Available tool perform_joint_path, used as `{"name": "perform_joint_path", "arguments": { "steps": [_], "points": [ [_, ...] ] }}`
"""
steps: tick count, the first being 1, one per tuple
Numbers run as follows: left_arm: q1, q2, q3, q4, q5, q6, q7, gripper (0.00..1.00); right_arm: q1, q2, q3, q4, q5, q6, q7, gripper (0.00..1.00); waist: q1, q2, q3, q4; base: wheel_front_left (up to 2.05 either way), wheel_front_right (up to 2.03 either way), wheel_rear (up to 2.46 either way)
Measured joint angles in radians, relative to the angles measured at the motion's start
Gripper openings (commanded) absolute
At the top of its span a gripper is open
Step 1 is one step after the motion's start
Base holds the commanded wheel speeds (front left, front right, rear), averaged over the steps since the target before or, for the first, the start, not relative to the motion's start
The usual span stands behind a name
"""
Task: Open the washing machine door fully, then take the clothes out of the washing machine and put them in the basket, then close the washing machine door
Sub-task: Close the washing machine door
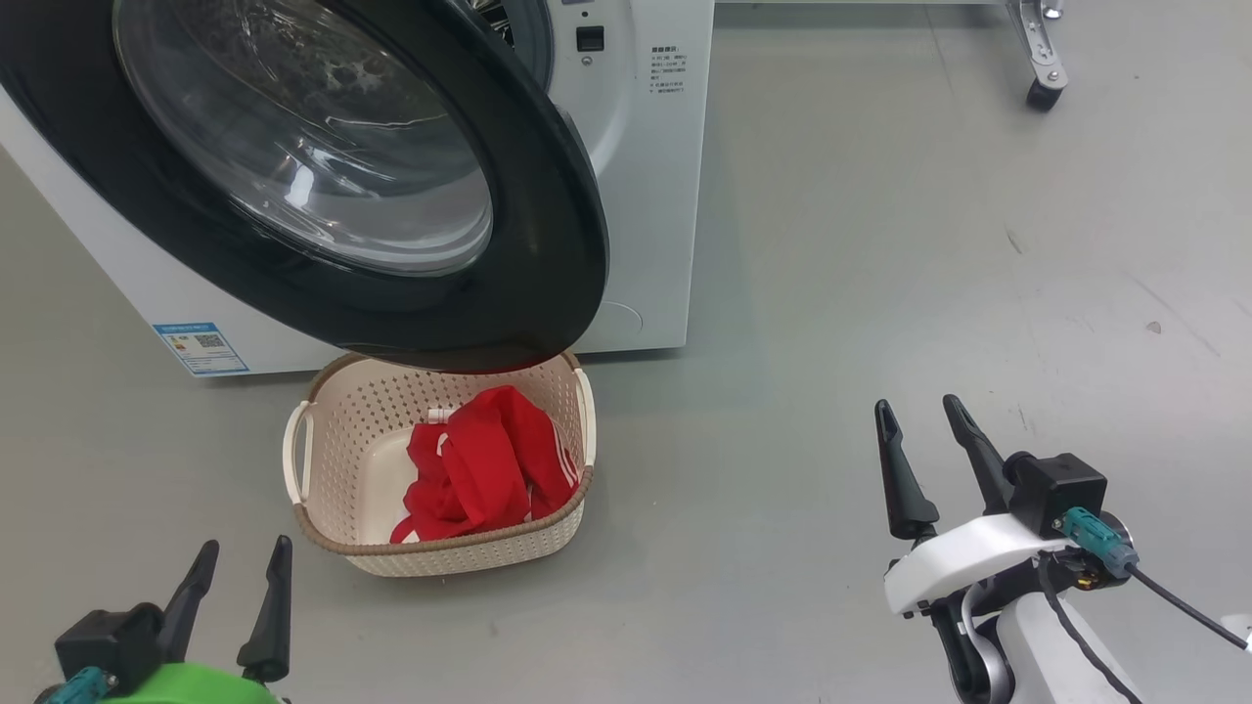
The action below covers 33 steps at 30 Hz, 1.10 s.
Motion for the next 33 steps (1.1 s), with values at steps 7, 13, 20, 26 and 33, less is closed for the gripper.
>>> {"name": "perform_joint_path", "arguments": {
  "steps": [7, 13, 20, 26, 33],
  "points": [
    [0.000, -0.018, 0.016, 0.028, 0.089, 0.040, -0.001, 1.00, 0.008, 0.000, -0.001, -0.003, 0.000, 0.000, 0.000, 1.00, -0.0001, 0.0000, -0.006, 0.000, 0.00, 0.00, 0.00],
    [-0.006, -0.072, 0.118, -0.047, 0.190, 0.105, 0.000, 1.00, 0.019, 0.000, -0.002, -0.007, 0.000, -0.007, 0.000, 1.00, 0.0000, 0.0000, -0.010, 0.005, 0.00, 0.00, 0.00],
    [-0.004, -0.120, 0.153, -0.084, 0.253, 0.121, 0.000, 1.00, 0.019, 0.000, -0.001, -0.009, 0.000, -0.008, 0.000, 1.00, 0.0000, 0.0000, -0.011, 0.008, 0.00, 0.00, 0.00],
    [0.000, -0.157, 0.181, -0.108, 0.289, 0.132, 0.000, 1.00, 0.021, 0.000, 0.000, -0.012, 0.000, -0.008, 0.000, 1.00, 0.0000, 0.0000, -0.012, 0.009, 0.00, 0.00, 0.00],
    [0.017, -0.180, 0.197, -0.113, 0.316, 0.129, 0.000, 1.00, 0.021, 0.000, 0.001, -0.013, 0.000, -0.008, 0.000, 1.00, 0.0000, 0.0000, -0.012, 0.008, 0.00, 0.00, 0.00]
  ]
}}
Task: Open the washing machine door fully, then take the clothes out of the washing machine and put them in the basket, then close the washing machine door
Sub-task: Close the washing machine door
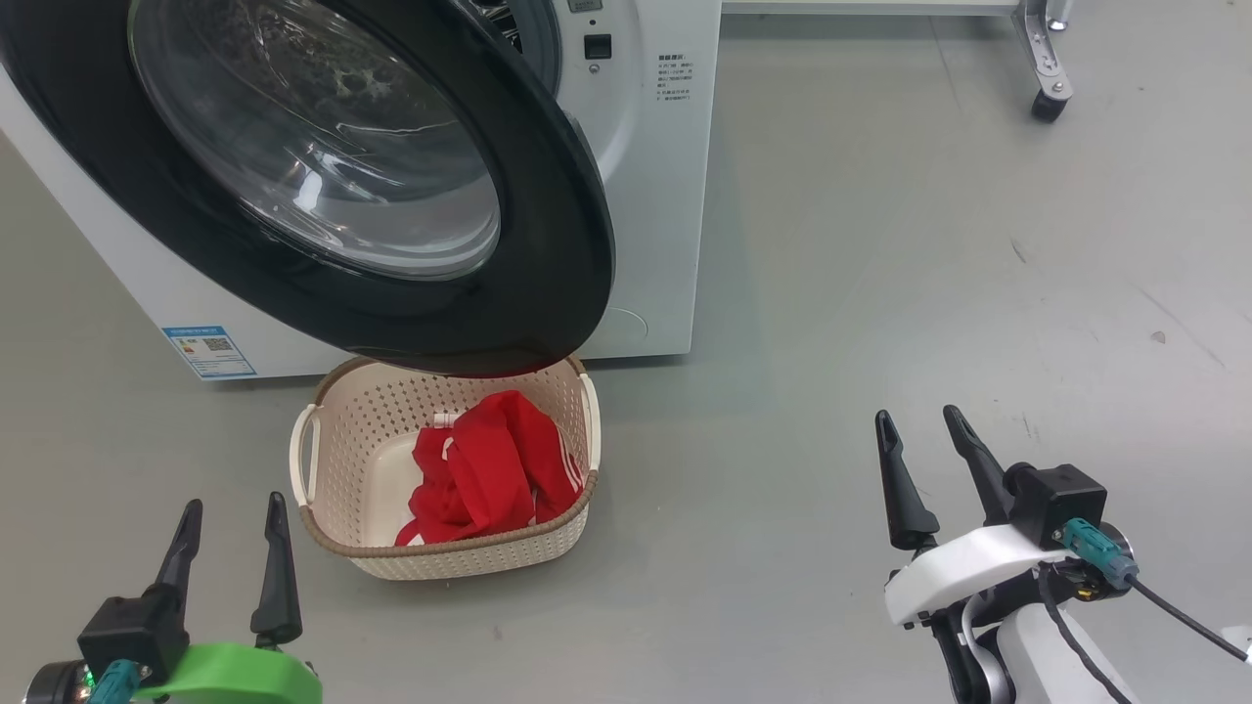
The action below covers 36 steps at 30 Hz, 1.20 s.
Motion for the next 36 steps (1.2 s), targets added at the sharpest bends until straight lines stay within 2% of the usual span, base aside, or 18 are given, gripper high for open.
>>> {"name": "perform_joint_path", "arguments": {
  "steps": [5, 6, 7, 8, 16, 21, 28, 36],
  "points": [
    [0.008, -0.005, 0.014, -0.006, 0.025, -0.009, 0.000, 1.00, 0.001, 0.000, 0.001, 0.000, 0.000, 0.000, 0.000, 1.00, -0.0001, 0.0000, 0.001, 0.001, 0.00, 0.00, 0.00],
    [0.008, -0.007, 0.017, -0.007, 0.026, -0.009, 0.000, 1.00, 0.001, 0.000, 0.001, 0.000, 0.000, 0.000, 0.000, 0.95, 0.0000, 0.0000, 0.001, 0.002, 0.00, 0.00, 0.00],
    [0.009, -0.010, 0.019, -0.008, 0.028, -0.010, 0.000, 1.00, 0.001, 0.000, 0.002, 0.000, 0.000, 0.000, 0.000, 0.44, -0.0001, 0.0000, 0.001, 0.002, 0.00, 0.00, 0.00],
    [0.009, -0.012, 0.021, -0.008, 0.031, -0.010, 0.000, 1.00, 0.001, 0.000, 0.004, 0.000, 0.000, 0.000, 0.000, 0.00, -0.0001, 0.0000, 0.001, 0.002, 0.00, 0.00, 0.00],
    [0.010, -0.022, 0.036, -0.011, 0.050, -0.035, 0.000, 1.00, -0.005, 0.000, 0.011, -0.065, 0.000, 0.002, 0.000, 0.00, 0.0000, 0.0000, 0.001, 0.005, 0.00, 0.00, 0.00],
    [0.011, -0.032, 0.041, -0.011, 0.057, -0.046, 0.000, 1.00, -0.035, -0.001, 0.039, -0.146, -0.015, 0.020, 0.000, 0.00, 0.0000, 0.0000, 0.005, 0.012, 0.00, 0.00, 0.00],
    [0.011, -0.041, 0.021, -0.002, 0.062, -0.063, 0.000, 1.00, -0.098, -0.004, 0.127, -0.184, -0.064, 0.037, 0.000, 0.00, 0.0000, 0.0000, 0.013, 0.046, 0.00, 0.00, 0.00],
    [0.011, -0.043, 0.005, 0.006, 0.069, -0.075, 0.000, 1.00, -0.145, -0.054, 0.287, -0.151, -0.098, 0.037, 0.000, 0.00, 0.0000, 0.0000, 0.022, 0.112, 0.00, 0.00, 0.00]
  ]
}}
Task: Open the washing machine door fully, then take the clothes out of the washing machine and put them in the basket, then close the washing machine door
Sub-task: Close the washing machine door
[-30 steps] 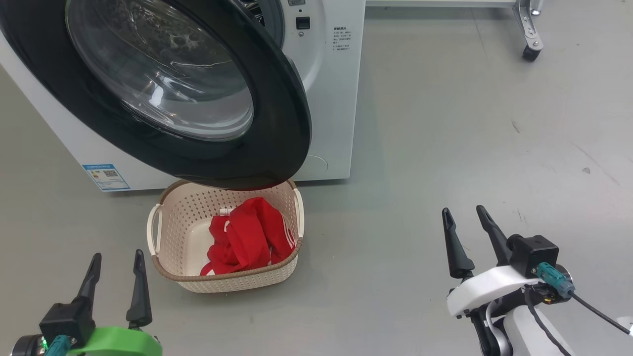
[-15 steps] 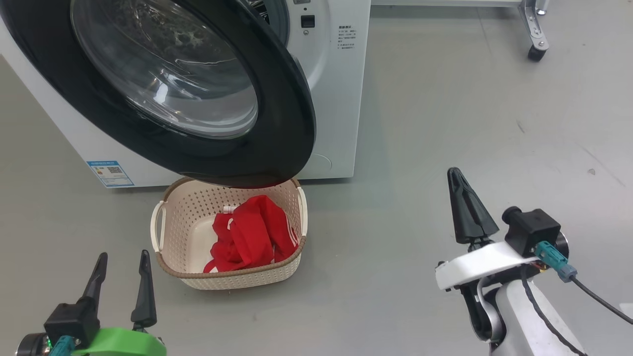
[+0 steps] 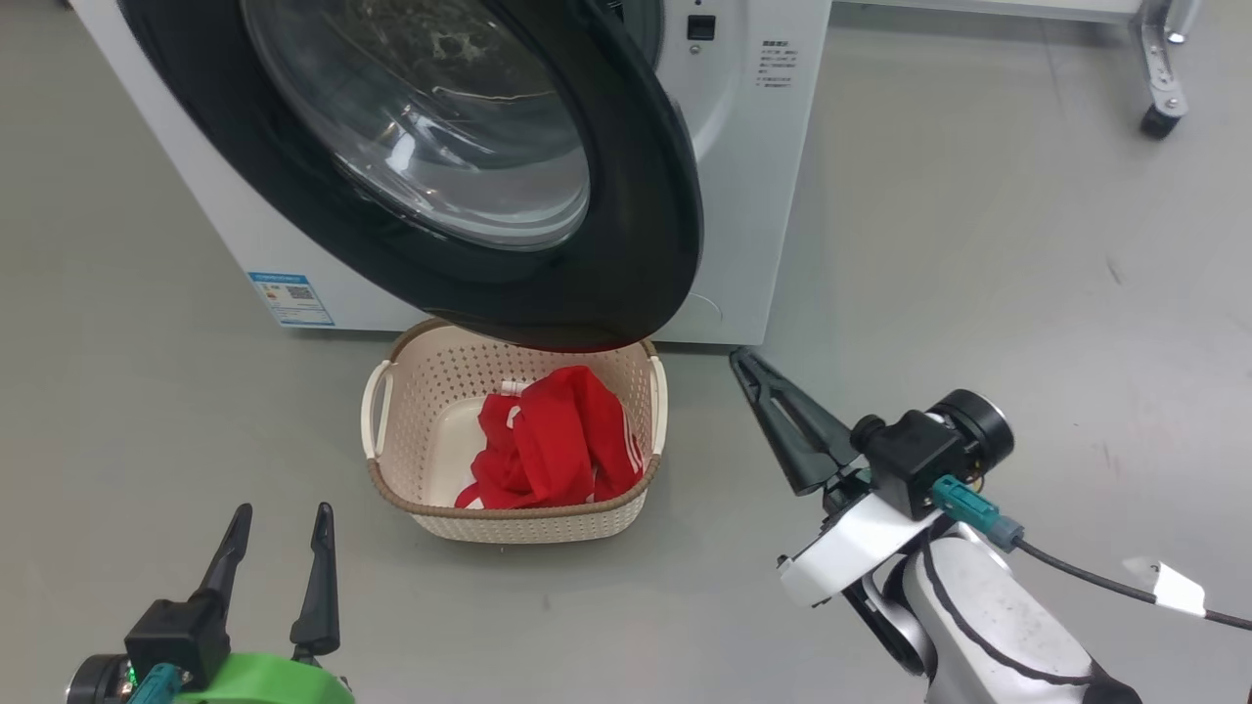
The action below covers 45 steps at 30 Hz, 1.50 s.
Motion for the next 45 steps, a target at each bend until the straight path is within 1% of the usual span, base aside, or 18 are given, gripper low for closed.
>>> {"name": "perform_joint_path", "arguments": {
  "steps": [3, 6, 10, 12, 13, 20, 26, 34, 38, 40, 45],
  "points": [
    [0.000, -0.001, -0.012, 0.001, 0.000, -0.002, 0.000, 1.00, -0.027, -0.021, 0.074, 0.018, 0.001, 0.000, 0.000, 0.00, 0.0000, 0.0000, 0.008, 0.031, 0.00, 0.00, 0.00],
    [0.000, -0.002, -0.030, 0.001, 0.000, -0.005, 0.000, 1.00, -0.054, -0.039, 0.109, 0.035, 0.003, 0.000, 0.009, 0.00, 0.0000, 0.0000, 0.020, 0.065, 0.00, 0.00, 0.00],
    [0.000, -0.002, -0.065, 0.002, -0.003, -0.013, 0.000, 1.00, -0.098, -0.071, 0.107, 0.062, 0.014, 0.000, 0.019, 0.00, 0.0000, 0.0000, 0.041, 0.110, 0.00, 0.00, 0.00],
    [0.000, -0.002, -0.085, 0.002, -0.027, -0.013, 0.000, 1.00, -0.123, -0.089, 0.103, 0.075, 0.017, 0.000, 0.022, 0.00, 0.0000, 0.0000, 0.054, 0.132, 0.00, 0.00, 0.00],
    [0.000, -0.002, -0.085, 0.002, -0.027, -0.013, 0.000, 1.00, -0.123, -0.089, 0.103, 0.075, 0.017, 0.000, 0.022, 0.00, 0.0000, 0.0000, 0.054, 0.132, 0.00, 0.00, 0.00],
    [-0.007, -0.002, -0.140, -0.008, -0.079, -0.013, 0.000, 1.00, -0.221, -0.120, 0.095, 0.108, 0.048, 0.000, 0.040, 0.00, 0.0000, 0.0000, 0.123, 0.192, 0.00, 0.00, 0.00],
    [-0.056, -0.003, -0.182, -0.028, -0.113, -0.013, 0.000, 1.00, -0.320, -0.154, 0.101, 0.131, 0.055, 0.000, 0.057, 0.00, 0.0000, 0.0000, 0.191, 0.230, 0.00, 0.00, 0.00],
    [-0.094, -0.004, -0.238, -0.032, -0.146, -0.011, 0.000, 1.00, -0.438, -0.195, 0.103, 0.173, 0.067, 0.000, 0.081, 0.00, 0.0000, 0.0000, 0.279, 0.268, 0.00, 0.00, 0.00],
    [-0.114, -0.006, -0.270, -0.035, -0.160, -0.006, 0.000, 1.00, -0.501, -0.220, 0.091, 0.202, 0.092, 0.000, 0.088, 0.00, 0.0000, 0.0000, 0.325, 0.284, 0.00, 0.00, 0.00],
    [-0.126, -0.007, -0.280, -0.037, -0.164, -0.003, 0.000, 1.00, -0.522, -0.223, 0.077, 0.211, 0.105, 0.008, 0.088, 0.00, 0.0000, 0.0000, 0.340, 0.289, 0.00, 0.00, 0.00],
    [-0.137, -0.008, -0.294, -0.038, -0.170, 0.006, 0.000, 1.00, -0.587, -0.227, 0.058, 0.239, 0.112, 0.009, 0.088, 0.00, 0.0000, 0.0000, 0.372, 0.298, 0.00, 0.00, 0.00]
  ]
}}
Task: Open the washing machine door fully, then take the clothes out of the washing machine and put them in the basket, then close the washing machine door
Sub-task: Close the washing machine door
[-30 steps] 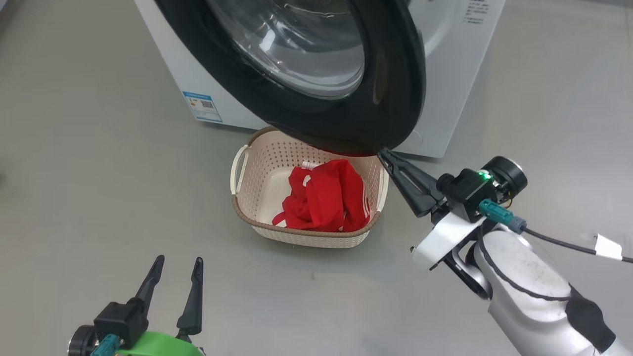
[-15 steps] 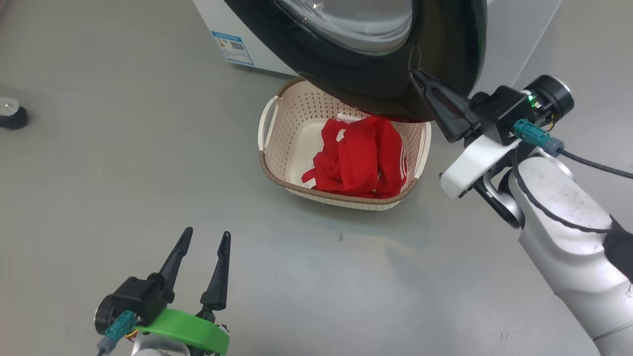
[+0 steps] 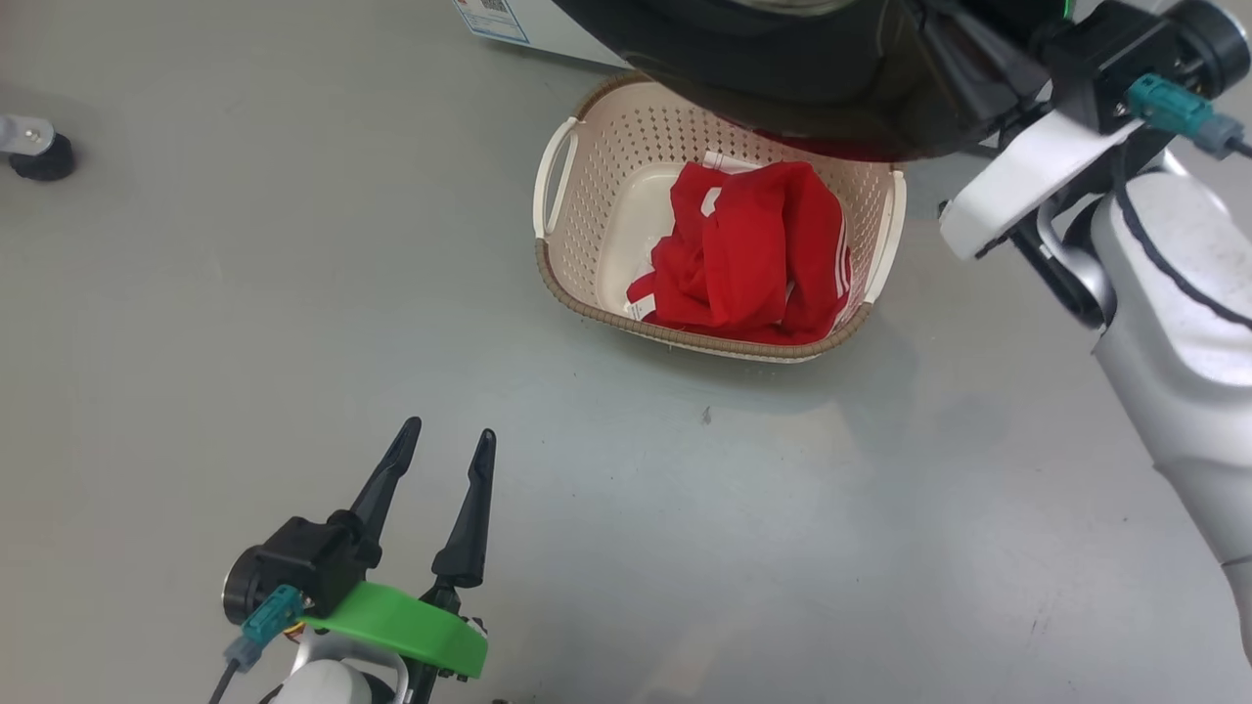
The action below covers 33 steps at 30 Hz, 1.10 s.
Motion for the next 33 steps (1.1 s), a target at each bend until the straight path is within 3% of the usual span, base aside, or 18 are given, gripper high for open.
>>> {"name": "perform_joint_path", "arguments": {
  "steps": [11, 18, 33],
  "points": [
    [-0.044, -0.003, -0.078, -0.001, -0.029, 0.000, 0.000, 1.00, -0.182, -0.063, -0.097, 0.067, 0.005, -0.001, 0.009, 0.00, 0.0000, 0.0000, 0.060, 0.009, 0.00, 0.00, 0.00],
    [-0.045, -0.004, -0.094, 0.000, -0.038, 0.001, 0.000, 1.00, -0.266, -0.058, -0.100, 0.117, 0.000, -0.002, 0.024, 0.00, 0.0000, 0.0000, 0.090, 0.025, 0.00, 0.00, 0.00],
    [-0.088, -0.005, -0.132, -0.020, -0.075, 0.018, 0.000, 1.00, -0.400, -0.012, -0.128, 0.208, -0.015, -0.072, 0.029, 0.00, 0.0001, 0.0000, 0.154, 0.046, 0.00, 0.00, 0.00]
  ]
}}
